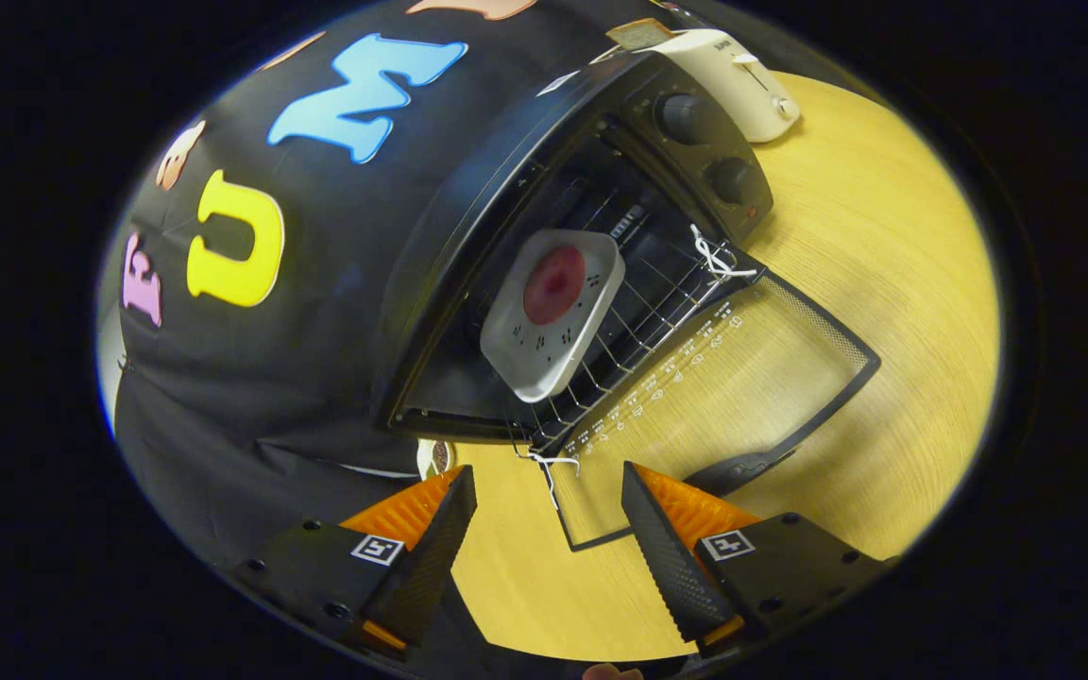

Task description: Open the toaster oven, put the food inside, and close the toaster oven door.

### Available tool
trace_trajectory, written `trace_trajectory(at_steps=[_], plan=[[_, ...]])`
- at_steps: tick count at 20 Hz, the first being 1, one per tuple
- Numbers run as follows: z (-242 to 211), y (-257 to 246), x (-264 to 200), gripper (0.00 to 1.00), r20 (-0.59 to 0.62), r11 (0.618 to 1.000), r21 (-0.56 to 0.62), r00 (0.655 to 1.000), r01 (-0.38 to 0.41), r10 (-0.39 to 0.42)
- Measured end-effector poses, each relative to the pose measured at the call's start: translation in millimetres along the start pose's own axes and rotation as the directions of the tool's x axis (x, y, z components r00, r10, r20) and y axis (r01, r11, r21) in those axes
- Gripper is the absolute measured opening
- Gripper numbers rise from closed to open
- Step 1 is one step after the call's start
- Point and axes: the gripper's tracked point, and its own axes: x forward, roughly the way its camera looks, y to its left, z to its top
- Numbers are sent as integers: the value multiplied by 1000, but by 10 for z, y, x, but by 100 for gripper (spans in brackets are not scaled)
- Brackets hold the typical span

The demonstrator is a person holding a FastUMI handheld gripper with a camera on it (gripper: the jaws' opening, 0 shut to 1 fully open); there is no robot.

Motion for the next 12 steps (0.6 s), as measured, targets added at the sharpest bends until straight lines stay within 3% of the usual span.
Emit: trace_trajectory(at_steps=[7,12], plan=[[-315,-131,-94,98,-43,957,-284,996,61,-76],[-506,-466,-71,98,-49,850,-499,974,167,-220]])
